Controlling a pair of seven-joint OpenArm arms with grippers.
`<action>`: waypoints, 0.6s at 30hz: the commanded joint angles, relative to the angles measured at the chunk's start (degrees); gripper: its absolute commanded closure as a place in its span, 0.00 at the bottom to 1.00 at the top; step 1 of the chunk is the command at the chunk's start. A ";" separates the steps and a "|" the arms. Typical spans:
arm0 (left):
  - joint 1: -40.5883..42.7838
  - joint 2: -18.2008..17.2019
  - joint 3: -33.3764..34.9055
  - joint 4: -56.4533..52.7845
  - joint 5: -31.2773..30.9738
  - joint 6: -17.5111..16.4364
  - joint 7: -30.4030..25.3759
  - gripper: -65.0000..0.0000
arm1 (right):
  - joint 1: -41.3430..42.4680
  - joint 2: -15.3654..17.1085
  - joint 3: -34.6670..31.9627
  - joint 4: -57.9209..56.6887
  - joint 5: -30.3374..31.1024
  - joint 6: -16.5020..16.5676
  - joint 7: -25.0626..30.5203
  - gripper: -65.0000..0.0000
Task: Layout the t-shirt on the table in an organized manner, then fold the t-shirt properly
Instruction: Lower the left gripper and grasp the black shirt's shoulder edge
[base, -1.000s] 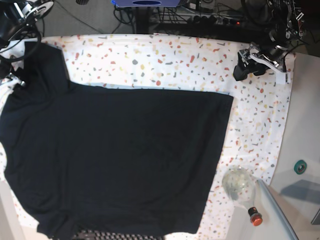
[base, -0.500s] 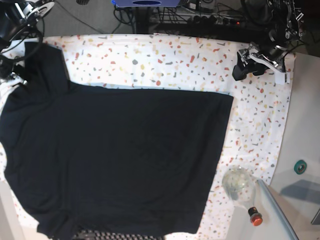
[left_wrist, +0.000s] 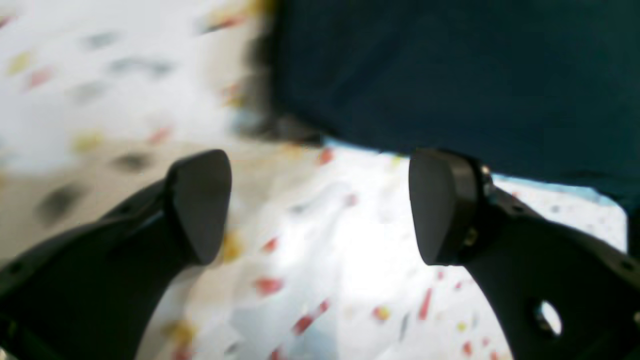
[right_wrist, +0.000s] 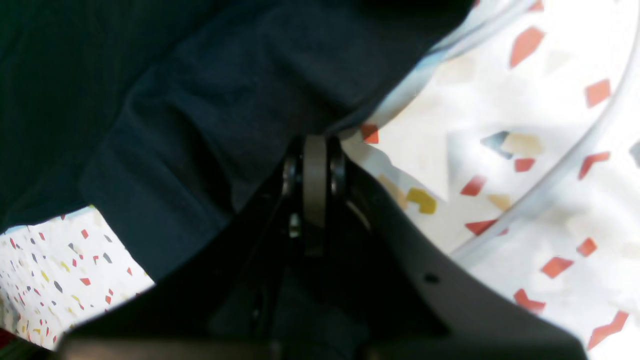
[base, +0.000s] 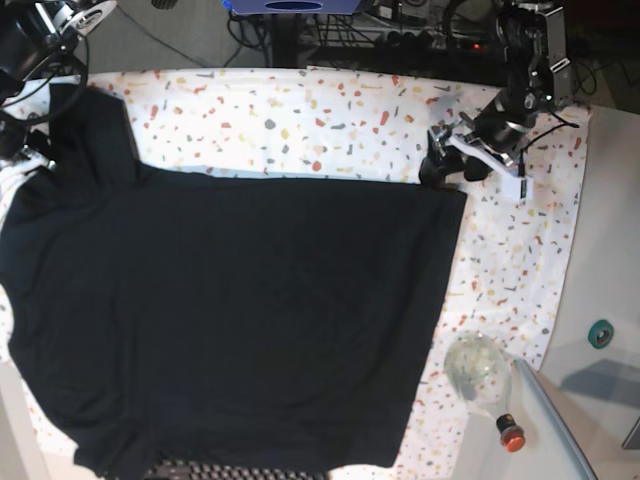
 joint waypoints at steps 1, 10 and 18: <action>-1.20 -0.06 -0.30 0.05 -0.70 -0.20 -0.92 0.19 | 0.42 1.13 0.01 1.11 0.84 0.28 0.80 1.00; -7.62 2.58 -0.39 -9.53 -0.70 0.15 -1.01 0.20 | -0.37 1.40 0.01 1.11 0.93 0.28 0.80 1.00; -7.62 2.75 -0.39 -8.74 -0.70 0.15 -0.92 1.00 | -2.39 0.96 0.01 8.58 0.93 0.28 0.27 1.00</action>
